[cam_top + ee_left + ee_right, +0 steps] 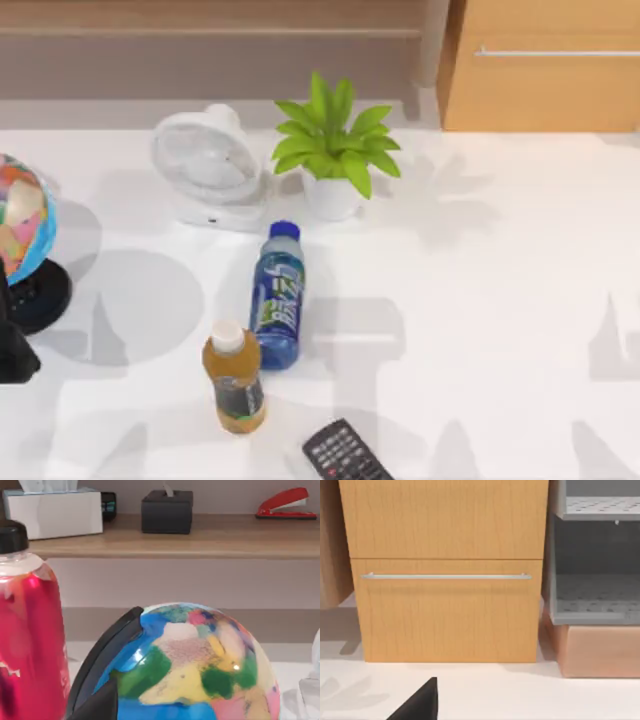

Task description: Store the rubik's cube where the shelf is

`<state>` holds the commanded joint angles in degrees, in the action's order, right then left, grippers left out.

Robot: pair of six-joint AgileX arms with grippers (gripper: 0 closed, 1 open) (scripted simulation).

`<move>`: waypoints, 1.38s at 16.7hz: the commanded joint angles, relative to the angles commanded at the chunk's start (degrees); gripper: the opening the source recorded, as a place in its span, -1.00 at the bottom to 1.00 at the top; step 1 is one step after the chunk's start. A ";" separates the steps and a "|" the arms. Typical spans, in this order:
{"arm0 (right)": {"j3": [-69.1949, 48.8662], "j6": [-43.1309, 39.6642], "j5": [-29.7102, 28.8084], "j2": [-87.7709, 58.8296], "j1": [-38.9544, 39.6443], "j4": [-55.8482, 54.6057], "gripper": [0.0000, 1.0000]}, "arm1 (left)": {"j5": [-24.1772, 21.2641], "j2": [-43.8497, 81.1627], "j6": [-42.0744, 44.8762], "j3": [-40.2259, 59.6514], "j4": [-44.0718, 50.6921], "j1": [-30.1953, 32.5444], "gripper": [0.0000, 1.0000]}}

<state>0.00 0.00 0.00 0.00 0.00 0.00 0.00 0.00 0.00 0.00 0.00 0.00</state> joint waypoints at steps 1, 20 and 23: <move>0.00 0.00 0.00 0.00 0.00 0.00 1.00 | 0.00 0.00 0.00 0.00 0.00 0.00 1.00; -33.92 -56.78 -4.97 -74.40 5.46 -45.00 1.00 | 0.00 0.00 0.00 0.00 0.00 0.00 1.00; -40.68 -67.95 -7.20 -92.07 6.68 -54.46 1.00 | 0.00 0.00 0.00 0.00 0.00 0.00 1.00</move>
<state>-40.68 -67.95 -7.20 -92.07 6.68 -54.46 0.00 0.00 0.00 0.00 0.00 0.00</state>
